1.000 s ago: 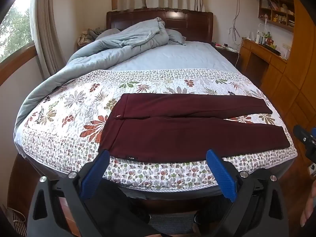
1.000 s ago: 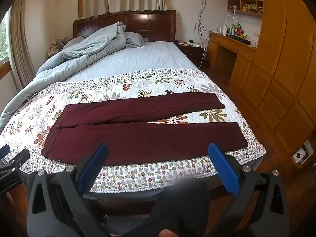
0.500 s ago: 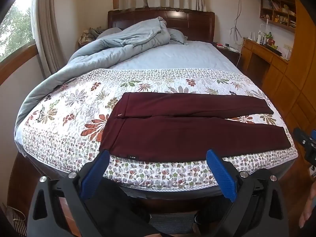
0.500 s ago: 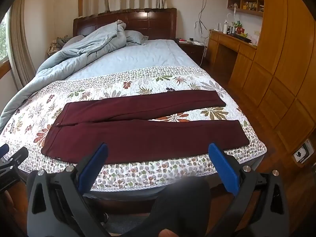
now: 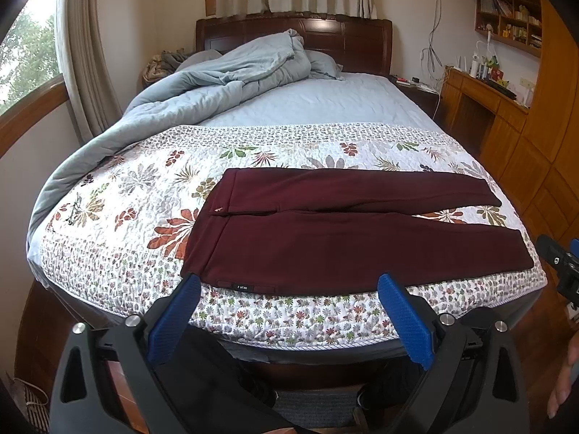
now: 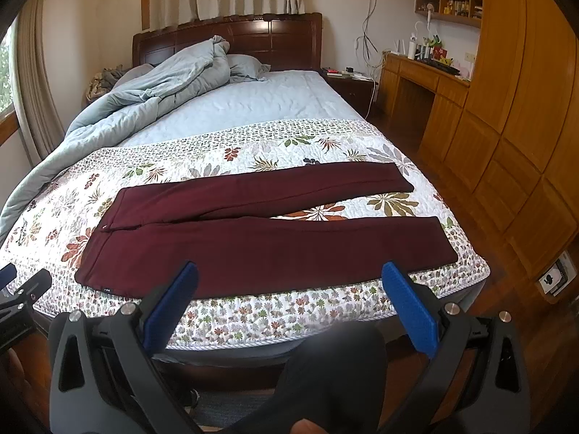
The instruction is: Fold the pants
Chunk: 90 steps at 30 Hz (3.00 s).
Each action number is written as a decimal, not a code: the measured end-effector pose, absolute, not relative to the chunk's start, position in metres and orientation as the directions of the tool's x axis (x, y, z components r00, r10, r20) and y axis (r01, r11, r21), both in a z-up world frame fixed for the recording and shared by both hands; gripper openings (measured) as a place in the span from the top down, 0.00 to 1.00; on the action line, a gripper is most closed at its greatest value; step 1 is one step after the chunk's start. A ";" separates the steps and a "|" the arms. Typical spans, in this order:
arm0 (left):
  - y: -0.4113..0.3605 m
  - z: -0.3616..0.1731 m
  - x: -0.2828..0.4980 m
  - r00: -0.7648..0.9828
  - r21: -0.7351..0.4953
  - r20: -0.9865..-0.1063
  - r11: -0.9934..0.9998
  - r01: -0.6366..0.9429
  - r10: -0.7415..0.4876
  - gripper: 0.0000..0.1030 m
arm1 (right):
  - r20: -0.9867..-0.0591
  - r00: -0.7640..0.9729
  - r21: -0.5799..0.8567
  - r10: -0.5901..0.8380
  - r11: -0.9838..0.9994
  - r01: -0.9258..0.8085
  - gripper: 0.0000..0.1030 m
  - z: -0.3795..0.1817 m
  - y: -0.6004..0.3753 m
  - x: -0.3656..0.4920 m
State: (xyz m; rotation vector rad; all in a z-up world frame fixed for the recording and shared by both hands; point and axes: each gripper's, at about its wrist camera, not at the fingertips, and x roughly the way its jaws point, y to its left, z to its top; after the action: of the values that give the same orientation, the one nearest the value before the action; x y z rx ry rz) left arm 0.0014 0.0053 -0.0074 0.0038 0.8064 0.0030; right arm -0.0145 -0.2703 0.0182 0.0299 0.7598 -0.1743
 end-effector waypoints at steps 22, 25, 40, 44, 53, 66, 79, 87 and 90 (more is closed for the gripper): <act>0.001 -0.003 0.002 0.692 0.014 -0.722 1.000 0.001 0.009 0.04 | -0.693 0.707 -0.025 -0.145 0.984 0.177 0.02 0.012 -0.276 -0.016; 0.001 -0.003 0.002 0.692 0.014 -0.722 1.000 0.000 0.010 0.04 | -0.693 0.706 -0.025 -0.145 0.984 0.177 0.02 0.012 -0.277 -0.016; -0.004 -0.004 0.003 0.687 0.014 -0.726 1.000 0.001 0.010 0.04 | -0.700 0.700 -0.024 -0.144 0.984 0.178 0.02 0.009 -0.276 -0.014; -0.004 -0.007 0.005 0.684 0.014 -0.730 1.000 0.001 0.010 0.04 | -0.704 0.696 -0.023 -0.142 0.984 0.178 0.02 0.007 -0.276 -0.012; -0.001 -0.011 0.010 0.679 0.014 -0.734 1.000 0.002 0.009 0.04 | -0.712 0.688 -0.021 -0.140 0.984 0.178 0.02 0.004 -0.275 -0.007; 0.001 -0.030 0.027 0.655 0.055 -0.756 0.996 0.067 -0.002 0.04 | -0.720 0.683 -0.028 -0.121 0.989 0.146 0.02 -0.002 -0.277 0.002; 0.131 -0.142 0.153 0.276 -0.194 -0.928 0.958 0.212 -0.249 0.04 | -0.759 0.648 -0.043 0.070 0.987 -0.157 0.02 -0.060 -0.291 0.083; 0.211 -0.142 0.321 0.351 -0.330 -0.857 0.925 0.188 -0.377 0.04 | -0.813 0.522 0.158 0.257 0.961 -0.227 0.02 -0.091 -0.309 0.147; 0.220 -0.160 0.376 0.305 -0.396 -0.844 0.896 0.201 -0.441 0.04 | -0.834 0.479 0.205 0.275 0.960 -0.193 0.02 -0.106 -0.317 0.172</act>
State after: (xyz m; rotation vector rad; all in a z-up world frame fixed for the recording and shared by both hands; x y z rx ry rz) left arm 0.3762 0.2202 -0.1601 -0.2324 1.1885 -0.4303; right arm 0.1724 -0.3165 -0.1056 0.0870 1.0334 0.2858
